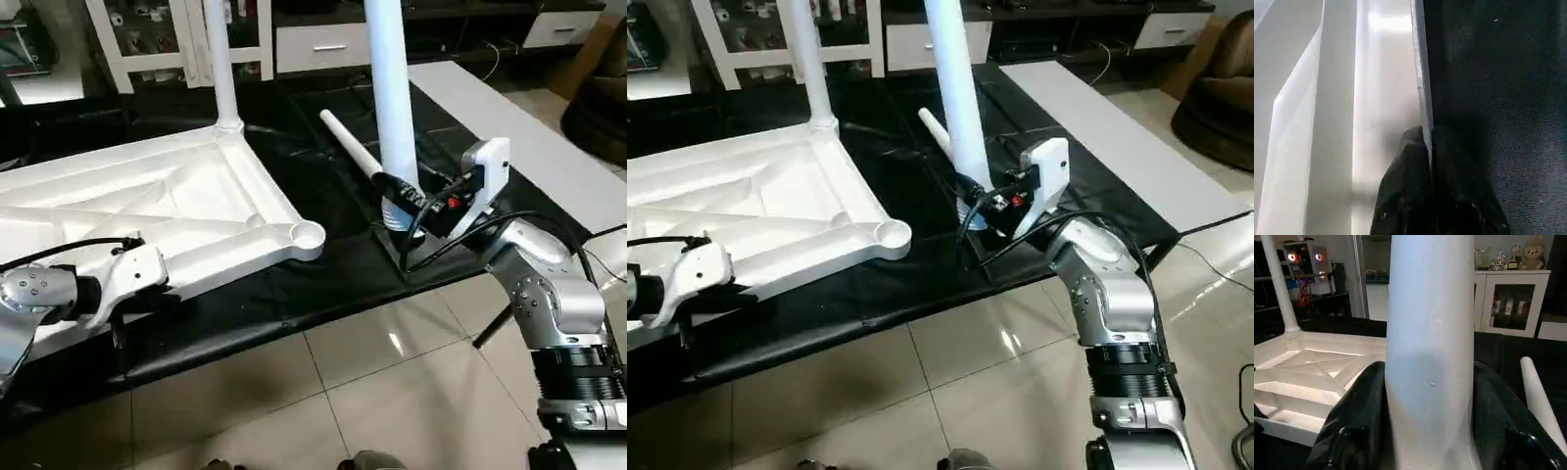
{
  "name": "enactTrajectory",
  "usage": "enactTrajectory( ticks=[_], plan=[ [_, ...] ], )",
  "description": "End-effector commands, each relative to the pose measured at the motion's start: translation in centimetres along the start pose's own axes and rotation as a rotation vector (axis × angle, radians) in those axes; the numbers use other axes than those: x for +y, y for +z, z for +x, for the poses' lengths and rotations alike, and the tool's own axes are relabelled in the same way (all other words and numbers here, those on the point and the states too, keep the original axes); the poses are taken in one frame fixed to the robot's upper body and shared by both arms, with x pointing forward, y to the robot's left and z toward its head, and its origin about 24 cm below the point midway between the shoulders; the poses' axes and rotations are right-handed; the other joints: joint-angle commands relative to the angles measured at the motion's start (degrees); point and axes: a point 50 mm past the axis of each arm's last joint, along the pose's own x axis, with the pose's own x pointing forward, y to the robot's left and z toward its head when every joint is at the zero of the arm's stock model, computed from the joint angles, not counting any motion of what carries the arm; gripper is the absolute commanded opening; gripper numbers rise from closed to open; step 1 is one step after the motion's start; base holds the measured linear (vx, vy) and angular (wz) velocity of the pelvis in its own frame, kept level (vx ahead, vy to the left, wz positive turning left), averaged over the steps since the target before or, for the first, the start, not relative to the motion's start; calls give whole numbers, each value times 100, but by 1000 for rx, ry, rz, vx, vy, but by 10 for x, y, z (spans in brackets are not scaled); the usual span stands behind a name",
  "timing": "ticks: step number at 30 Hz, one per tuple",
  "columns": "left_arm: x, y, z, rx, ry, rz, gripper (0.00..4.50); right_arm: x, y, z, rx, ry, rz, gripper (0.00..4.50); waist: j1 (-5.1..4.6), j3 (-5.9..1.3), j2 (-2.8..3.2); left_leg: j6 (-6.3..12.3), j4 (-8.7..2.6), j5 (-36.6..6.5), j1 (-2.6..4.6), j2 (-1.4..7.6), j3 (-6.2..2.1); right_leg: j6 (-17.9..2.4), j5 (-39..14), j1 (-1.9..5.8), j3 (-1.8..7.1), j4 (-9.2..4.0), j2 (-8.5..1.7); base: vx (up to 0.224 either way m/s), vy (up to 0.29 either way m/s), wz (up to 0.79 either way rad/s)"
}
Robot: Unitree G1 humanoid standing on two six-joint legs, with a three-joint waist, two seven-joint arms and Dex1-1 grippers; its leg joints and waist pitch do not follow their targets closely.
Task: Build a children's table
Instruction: Insert table leg to table base
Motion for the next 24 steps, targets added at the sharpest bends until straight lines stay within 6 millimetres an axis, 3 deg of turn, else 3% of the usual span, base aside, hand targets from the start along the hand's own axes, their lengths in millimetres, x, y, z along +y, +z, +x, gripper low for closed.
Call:
enactTrajectory(
  ticks=[1,5,6,10,11,12,13,14,15,18,20,21,24],
  plan=[
    [-13,-30,0,146,-49,-55,51,-1,8,2,-26,2,4,200,38,-351,36,-204,-445,-1642,99,90,-110,-1012,-1816,169,243,-619,-372,0,0,0],
    [-14,-21,-3,69,-79,-72,85,-2,8,1,-29,-6,24,200,21,-373,40,-202,-446,-1534,77,86,-117,-996,-1683,184,241,-600,-364,0,0,0],
    [-12,-12,-7,0,-86,-78,95,-2,9,0,-34,-14,36,200,40,-379,64,-196,-444,-1520,119,98,-100,-1060,-1577,152,249,-613,-366,0,0,0],
    [-9,8,-13,-138,-77,-99,121,-3,7,-2,-27,-37,40,200,59,-395,69,-199,-441,-1415,119,105,-80,-1218,-1203,161,243,-569,-351,0,0,0],
    [-11,21,-16,-216,-103,-138,121,-6,5,-2,-25,-84,18,200,80,-408,79,-200,-435,-1285,119,105,-64,-1303,-901,163,236,-534,-343,0,0,0],
    [-10,32,-12,-301,-47,-175,121,-7,4,-2,-30,-117,13,200,100,-407,120,-218,-434,-1269,128,101,-61,-1333,-840,154,232,-524,-341,0,0,0],
    [-10,32,-12,-301,-47,-175,121,-7,4,-2,-30,-117,13,200,116,-396,101,-248,-437,-1323,139,108,-44,-1387,-804,151,225,-547,-332,0,0,0],
    [-8,45,-6,-418,59,-240,121,-8,3,-2,-27,-159,14,200,148,-402,95,-277,-427,-1347,136,113,-30,-1420,-766,167,228,-530,-332,0,0,0],
    [-4,54,3,-504,188,-332,121,-10,3,-3,-8,-239,-3,200,189,-408,113,-280,-408,-1381,158,105,-16,-1401,-808,162,232,-551,-327,0,0,0],
    [-1,63,14,-588,345,-503,121,-14,4,-4,31,-375,-69,200,208,-426,77,-350,-398,-1204,105,84,-24,-1279,-781,218,233,-552,-310,0,0,0],
    [-2,72,20,-642,391,-610,121,-9,5,-4,17,-274,-8,200,203,-452,46,-297,-376,-1172,79,66,-36,-1139,-768,273,240,-549,-302,0,0,0],
    [-8,87,26,-681,395,-633,121,-7,7,-6,-13,-264,-25,200,204,-455,49,-236,-372,-1119,56,70,-41,-1100,-729,281,245,-549,-314,0,0,0],
    [-20,102,34,-657,380,-522,121,-3,3,-7,-35,-244,-75,200,204,-454,20,-111,-377,-1098,47,99,-52,-1030,-752,265,234,-597,-316,0,0,0]
  ],
)
